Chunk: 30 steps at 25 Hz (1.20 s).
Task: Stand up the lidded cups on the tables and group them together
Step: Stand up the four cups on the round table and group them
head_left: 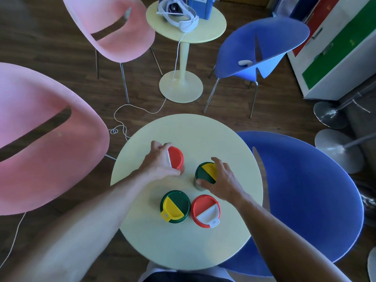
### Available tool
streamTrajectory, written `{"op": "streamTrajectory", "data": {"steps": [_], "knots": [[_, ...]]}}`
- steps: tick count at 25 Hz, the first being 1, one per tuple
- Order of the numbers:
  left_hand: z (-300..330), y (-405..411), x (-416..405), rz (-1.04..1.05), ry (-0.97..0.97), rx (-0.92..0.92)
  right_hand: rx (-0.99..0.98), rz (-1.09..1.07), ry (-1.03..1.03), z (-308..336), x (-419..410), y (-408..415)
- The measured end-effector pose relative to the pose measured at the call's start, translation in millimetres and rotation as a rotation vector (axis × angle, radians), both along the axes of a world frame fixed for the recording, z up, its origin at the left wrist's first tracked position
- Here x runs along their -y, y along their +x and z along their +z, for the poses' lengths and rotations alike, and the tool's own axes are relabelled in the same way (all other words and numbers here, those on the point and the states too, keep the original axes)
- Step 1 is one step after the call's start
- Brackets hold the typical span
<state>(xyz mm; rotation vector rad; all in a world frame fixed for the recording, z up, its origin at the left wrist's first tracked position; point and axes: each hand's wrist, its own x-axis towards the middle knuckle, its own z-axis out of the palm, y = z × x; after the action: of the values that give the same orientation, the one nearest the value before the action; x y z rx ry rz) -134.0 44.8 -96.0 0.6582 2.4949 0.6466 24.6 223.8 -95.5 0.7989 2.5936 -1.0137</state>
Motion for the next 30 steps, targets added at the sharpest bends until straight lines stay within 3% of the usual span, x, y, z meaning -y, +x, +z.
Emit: {"op": "streamTrajectory", "data": {"steps": [3, 9, 13, 19, 30], "knots": [[9.8, -2.1, -9.5, -0.209, -0.127, -0.125, -0.013, -0.035, -0.007, 1.6, 5.2, 1.0], [-7.6, 1.4, 4.4, -0.192, -0.096, -0.001, -0.059, -0.113, 0.007, 5.1, 5.4, -1.6], [-6.2, -0.7, 12.1, 0.042, 0.055, 0.103, -0.031, -0.262, -0.125, 3.9, -1.4, -1.7], [-3.3, 10.9, 19.4, 0.197, 0.116, 0.204, -0.031, -0.229, -0.136, 1.3, -0.6, 0.4], [4.4, 21.0, 4.5, -0.063, -0.021, 0.241, -0.068, -0.078, -0.110, -2.5, 7.8, 11.7]]}}
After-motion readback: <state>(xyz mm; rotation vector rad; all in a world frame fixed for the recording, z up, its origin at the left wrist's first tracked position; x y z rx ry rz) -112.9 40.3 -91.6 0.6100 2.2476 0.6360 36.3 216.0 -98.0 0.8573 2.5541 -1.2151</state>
